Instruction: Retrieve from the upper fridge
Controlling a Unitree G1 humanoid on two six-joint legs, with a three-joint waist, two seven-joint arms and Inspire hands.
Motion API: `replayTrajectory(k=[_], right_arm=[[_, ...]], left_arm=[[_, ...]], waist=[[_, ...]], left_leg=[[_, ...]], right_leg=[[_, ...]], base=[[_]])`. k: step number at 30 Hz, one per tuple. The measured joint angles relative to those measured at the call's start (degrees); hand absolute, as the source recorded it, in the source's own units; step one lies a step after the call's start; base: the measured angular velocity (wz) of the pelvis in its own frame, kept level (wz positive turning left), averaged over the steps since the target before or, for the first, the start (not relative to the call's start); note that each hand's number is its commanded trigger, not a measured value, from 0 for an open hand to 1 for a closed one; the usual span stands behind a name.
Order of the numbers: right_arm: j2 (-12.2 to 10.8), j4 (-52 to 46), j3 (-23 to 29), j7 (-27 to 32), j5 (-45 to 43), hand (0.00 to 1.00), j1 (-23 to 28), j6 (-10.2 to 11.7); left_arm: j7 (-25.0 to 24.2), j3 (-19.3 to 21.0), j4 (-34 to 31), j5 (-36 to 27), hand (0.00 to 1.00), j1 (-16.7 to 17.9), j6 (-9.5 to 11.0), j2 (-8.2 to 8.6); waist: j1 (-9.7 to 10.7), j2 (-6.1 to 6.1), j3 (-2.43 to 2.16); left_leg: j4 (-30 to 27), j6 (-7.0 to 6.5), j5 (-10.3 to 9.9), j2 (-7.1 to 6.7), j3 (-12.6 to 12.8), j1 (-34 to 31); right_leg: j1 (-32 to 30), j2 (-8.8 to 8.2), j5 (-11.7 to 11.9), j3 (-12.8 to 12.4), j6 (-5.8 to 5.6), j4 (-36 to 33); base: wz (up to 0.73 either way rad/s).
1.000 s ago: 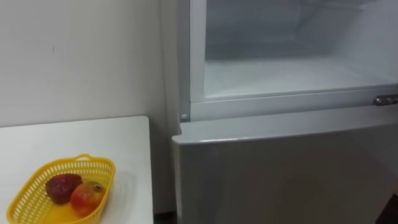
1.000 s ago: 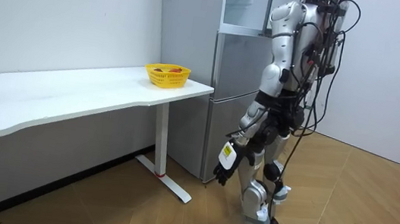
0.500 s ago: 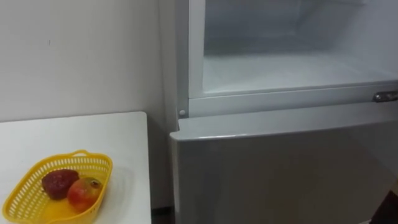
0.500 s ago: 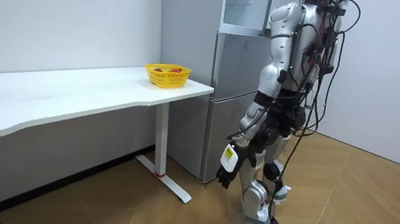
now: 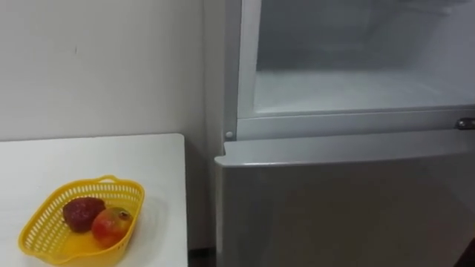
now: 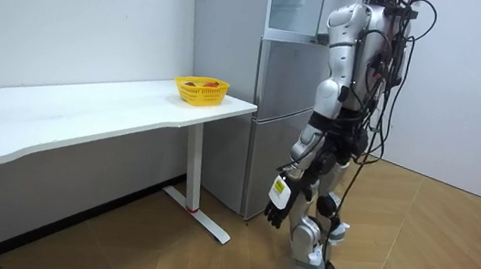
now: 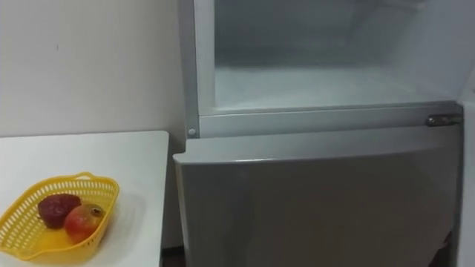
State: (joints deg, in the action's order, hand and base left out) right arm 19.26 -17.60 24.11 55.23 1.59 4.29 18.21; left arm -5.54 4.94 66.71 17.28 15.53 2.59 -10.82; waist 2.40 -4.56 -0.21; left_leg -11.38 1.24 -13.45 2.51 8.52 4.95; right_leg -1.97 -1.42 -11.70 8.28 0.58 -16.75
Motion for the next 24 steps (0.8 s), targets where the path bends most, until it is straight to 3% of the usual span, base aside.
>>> replayTrajectory(k=[2, 6, 7, 9, 13, 16, 24], right_arm=[[1.2, 0.0, -0.1, -2.2, -0.1, 0.00, -1.5, 0.0], [1.4, 0.0, -0.2, -4.8, -0.1, 0.00, -2.2, 0.0], [1.4, 0.0, -0.4, -5.8, -0.1, 0.00, -2.4, 0.0], [1.4, 0.0, -1.2, -7.5, -0.1, 0.00, -2.8, 0.0], [1.4, 0.2, -3.3, -12.5, -0.1, 0.00, -3.3, -0.1], [1.4, 3.1, -4.6, -15.1, 0.8, 0.00, -6.4, -0.1], [1.4, 10.2, -5.7, -24.9, 5.2, 0.00, -7.8, -3.2]], left_arm=[[-0.1, 0.6, 0.0, 0.9, 0.00, 0.0, 0.0, -0.15], [-0.1, 0.6, -0.2, 1.0, 0.00, 0.1, -0.1, -0.27], [-0.1, 0.6, -0.3, 1.0, 0.00, 0.1, -0.2, -0.32], [-0.1, 0.5, -0.3, 1.0, 0.00, 0.3, -0.5, -0.31], [-0.1, 0.5, -1.3, 1.0, 0.00, 0.3, -0.6, -0.18], [0.0, 0.5, -1.7, 1.0, 0.00, 0.5, -0.8, -0.22], [-1.2, 0.6, -4.3, 1.2, 0.00, 0.9, -2.4, -0.18]], waist=[[-0.6, -0.66, 0.08], [-1.3, -1.24, 0.09], [-1.5, -1.42, 0.28], [-2.3, -1.25, 0.52], [-2.9, -0.93, 0.62], [-2.9, -0.58, 0.58], [-4.3, -0.07, 0.53]], left_leg=[[0.0, 0.00, 0.0, 0.02, 0.0, 0.7], [-0.3, 0.00, 0.0, 0.06, -0.1, 0.7], [-0.3, 0.00, 0.0, 0.03, -0.3, 0.7], [-0.3, -0.01, 0.0, 0.03, -0.4, 0.7], [0.1, -0.01, 0.0, 0.05, -0.7, 0.3], [0.1, -0.01, 0.0, 0.07, -0.7, 0.3], [0.1, -0.01, 0.0, 0.23, -1.0, 0.8]], right_leg=[[0.8, 0.00, 0.0, 0.0, -0.01, 0.7], [1.2, 0.01, 0.2, 0.4, -0.19, 1.3], [1.2, -0.02, 0.3, 0.5, -0.19, 1.2], [1.1, -0.01, 0.3, 0.5, -0.15, 1.1], [1.1, -0.02, 0.3, 0.9, -0.14, 1.0], [1.3, -0.07, 0.4, 1.0, -0.08, 1.1], [2.5, 0.17, 0.8, 1.3, -0.10, 2.3]], base=[[0.02], [0.10], [0.05], [0.00], [0.04], [0.00], [0.00]])
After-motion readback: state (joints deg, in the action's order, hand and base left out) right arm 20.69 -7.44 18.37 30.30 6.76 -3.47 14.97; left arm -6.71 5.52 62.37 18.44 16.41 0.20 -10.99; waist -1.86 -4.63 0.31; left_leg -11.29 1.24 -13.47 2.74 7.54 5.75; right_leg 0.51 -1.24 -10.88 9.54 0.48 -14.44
